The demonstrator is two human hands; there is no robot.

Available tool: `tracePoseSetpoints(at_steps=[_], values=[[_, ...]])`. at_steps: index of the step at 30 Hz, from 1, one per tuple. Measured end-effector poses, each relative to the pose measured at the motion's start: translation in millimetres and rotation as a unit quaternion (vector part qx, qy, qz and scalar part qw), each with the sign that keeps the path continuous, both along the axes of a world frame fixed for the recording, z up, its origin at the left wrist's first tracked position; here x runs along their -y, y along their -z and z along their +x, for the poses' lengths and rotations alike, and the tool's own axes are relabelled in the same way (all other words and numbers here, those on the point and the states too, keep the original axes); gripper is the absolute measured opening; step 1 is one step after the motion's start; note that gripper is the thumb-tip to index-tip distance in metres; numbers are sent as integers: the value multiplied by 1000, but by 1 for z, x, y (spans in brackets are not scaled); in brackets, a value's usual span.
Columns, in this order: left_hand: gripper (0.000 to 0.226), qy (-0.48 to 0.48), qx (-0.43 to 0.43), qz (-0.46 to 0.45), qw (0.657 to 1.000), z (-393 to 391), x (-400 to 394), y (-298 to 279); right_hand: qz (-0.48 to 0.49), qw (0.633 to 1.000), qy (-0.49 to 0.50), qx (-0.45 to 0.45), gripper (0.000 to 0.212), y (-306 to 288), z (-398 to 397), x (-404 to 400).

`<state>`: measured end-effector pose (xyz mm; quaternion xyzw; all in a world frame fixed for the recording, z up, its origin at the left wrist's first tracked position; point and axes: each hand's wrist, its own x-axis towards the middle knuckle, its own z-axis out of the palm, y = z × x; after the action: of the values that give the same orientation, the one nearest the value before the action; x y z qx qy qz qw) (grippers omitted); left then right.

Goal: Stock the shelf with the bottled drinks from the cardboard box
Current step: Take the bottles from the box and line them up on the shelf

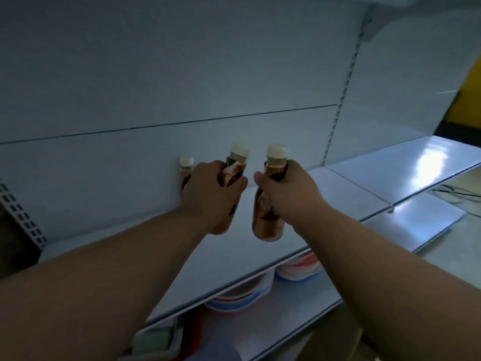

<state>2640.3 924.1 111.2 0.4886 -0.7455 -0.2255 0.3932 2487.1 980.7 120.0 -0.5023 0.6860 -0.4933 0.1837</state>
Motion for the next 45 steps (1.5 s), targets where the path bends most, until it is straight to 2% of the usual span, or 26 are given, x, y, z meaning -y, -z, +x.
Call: tracePoseSetpoints(at_steps=[4, 7, 10, 12, 14, 16, 18, 21, 26, 29, 32, 35, 37, 41, 45], values=[[21, -29, 63, -47, 996, -13, 48, 7, 50, 997, -22, -46, 29, 34, -18, 47], [37, -71, 71, -44, 994, -16, 79, 7, 65, 995, -65, -40, 24, 41, -28, 76], [51, -53, 165, -78, 982, -16, 99, 12, 50, 995, -81, -25, 22, 42, -31, 105], [43, -42, 227, -99, 968, -15, 109, 15, 36, 996, -75, -27, 25, 44, -31, 125], [35, -33, 254, -97, 962, -16, 116, 14, 34, 995, -72, -51, 30, 47, -28, 145], [39, -28, 306, -106, 946, -21, 123, 9, 42, 995, -62, -68, 32, 50, -26, 163], [43, -37, 340, -96, 935, -28, 131, 6, 39, 997, -33, -58, 30, 56, -27, 179], [34, -61, 373, -72, 923, -38, 144, 4, 31, 999, 9, -15, 36, 62, -25, 199], [36, -101, 393, -48, 913, -45, 156, 4, 69, 996, -36, -32, 27, 64, -18, 216], [38, -122, 411, -52, 902, -49, 155, 4, 75, 996, -42, -34, 30, 62, -15, 217], [44, -134, 470, -105, 866, -51, 147, 2, 84, 994, -42, -49, 35, 58, -16, 211], [52, -129, 505, -156, 839, -47, 133, -7, 86, 993, -39, -70, 58, 49, -19, 191], [60, -115, 503, -164, 841, -44, 118, -15, 83, 988, -38, -127, 59, 36, -26, 169], [51, -46, 418, -169, 891, -45, 72, -15, 85, 968, -18, -236, 52, -3, -44, 107], [48, 40, 357, -181, 916, -60, 20, 7, 82, 941, 27, -328, 46, -31, -56, 35]])
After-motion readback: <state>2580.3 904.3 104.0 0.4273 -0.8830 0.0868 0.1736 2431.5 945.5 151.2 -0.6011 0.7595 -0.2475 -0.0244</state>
